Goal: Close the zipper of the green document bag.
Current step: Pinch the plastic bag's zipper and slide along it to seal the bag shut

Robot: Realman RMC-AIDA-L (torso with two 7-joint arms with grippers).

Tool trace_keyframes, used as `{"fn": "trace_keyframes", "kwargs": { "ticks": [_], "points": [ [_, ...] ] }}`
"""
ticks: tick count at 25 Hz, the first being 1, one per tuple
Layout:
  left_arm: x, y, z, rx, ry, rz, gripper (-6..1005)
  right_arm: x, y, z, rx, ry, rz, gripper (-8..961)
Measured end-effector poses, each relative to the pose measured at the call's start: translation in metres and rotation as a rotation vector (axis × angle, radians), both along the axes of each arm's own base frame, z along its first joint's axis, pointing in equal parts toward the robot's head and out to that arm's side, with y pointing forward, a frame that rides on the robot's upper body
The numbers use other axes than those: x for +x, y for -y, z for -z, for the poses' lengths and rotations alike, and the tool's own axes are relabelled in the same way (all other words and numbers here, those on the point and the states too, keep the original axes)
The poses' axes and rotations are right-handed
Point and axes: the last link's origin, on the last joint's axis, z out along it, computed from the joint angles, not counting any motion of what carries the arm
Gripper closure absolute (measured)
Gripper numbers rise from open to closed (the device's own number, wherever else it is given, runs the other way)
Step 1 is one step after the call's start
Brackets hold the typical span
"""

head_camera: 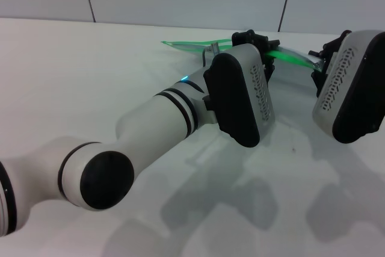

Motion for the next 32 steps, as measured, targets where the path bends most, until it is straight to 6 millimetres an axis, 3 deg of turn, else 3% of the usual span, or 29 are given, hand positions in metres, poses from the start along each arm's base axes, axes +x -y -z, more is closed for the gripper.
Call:
{"fn": "trace_keyframes", "kwargs": {
  "ticks": [8, 32],
  "points": [
    [-0.004, -0.001, 0.000, 0.002, -0.006, -0.007, 929, 0.000, 0.000, 0.000, -0.001, -0.001, 0.000, 903],
    [-0.018, -0.005, -0.003, 0.029, -0.010, -0.043, 944, -0.002, 0.001, -0.006, 0.016, -0.007, -0.005, 904]
  ]
}}
